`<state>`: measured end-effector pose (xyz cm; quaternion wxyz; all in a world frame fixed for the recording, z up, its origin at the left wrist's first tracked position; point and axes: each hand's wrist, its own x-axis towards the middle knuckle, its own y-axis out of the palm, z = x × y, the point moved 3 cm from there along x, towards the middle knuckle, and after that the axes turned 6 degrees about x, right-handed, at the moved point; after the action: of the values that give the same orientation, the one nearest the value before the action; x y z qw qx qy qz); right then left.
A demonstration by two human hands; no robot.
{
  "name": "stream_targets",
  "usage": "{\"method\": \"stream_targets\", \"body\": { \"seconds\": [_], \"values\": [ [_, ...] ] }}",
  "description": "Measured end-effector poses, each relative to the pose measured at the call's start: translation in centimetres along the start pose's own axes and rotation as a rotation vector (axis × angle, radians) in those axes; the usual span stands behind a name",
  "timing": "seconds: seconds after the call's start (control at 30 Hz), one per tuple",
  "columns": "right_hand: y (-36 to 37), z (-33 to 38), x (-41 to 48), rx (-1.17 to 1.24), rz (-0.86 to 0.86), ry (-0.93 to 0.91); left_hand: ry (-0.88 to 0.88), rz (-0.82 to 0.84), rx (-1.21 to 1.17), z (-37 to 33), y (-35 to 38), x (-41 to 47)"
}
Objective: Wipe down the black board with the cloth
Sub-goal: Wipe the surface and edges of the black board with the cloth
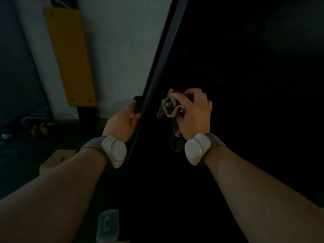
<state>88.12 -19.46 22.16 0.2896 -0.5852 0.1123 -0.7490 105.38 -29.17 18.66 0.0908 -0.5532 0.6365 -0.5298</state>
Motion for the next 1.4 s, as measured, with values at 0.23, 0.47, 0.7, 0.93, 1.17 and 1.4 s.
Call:
{"method": "stream_targets", "body": {
  "seconds": [0.23,0.47,0.7,0.93,1.17,1.4],
  "values": [
    [-4.8,0.5,5.3,-0.027,-0.107,-0.006,0.12,-0.067,0.01,-4.4,-3.8,3.5],
    [-9.4,1.4,12.0,-0.08,-0.28,-0.005,0.194,0.012,0.0,-5.9,-5.6,6.6],
    [-12.6,2.5,17.5,-0.133,-0.367,-0.011,0.233,0.038,0.031,-7.5,-7.5,8.8],
    [-13.8,2.5,20.5,-0.164,-0.304,0.04,0.281,-0.037,0.015,-10.2,-10.3,11.1],
    [-11.1,2.6,20.7,-0.164,-0.101,0.044,0.308,-0.11,0.005,-10.6,-11.3,12.0],
    [-8.1,3.0,18.3,-0.177,0.077,-0.046,0.371,-0.132,-0.003,-11.9,-11.8,11.9]
  ]
}}
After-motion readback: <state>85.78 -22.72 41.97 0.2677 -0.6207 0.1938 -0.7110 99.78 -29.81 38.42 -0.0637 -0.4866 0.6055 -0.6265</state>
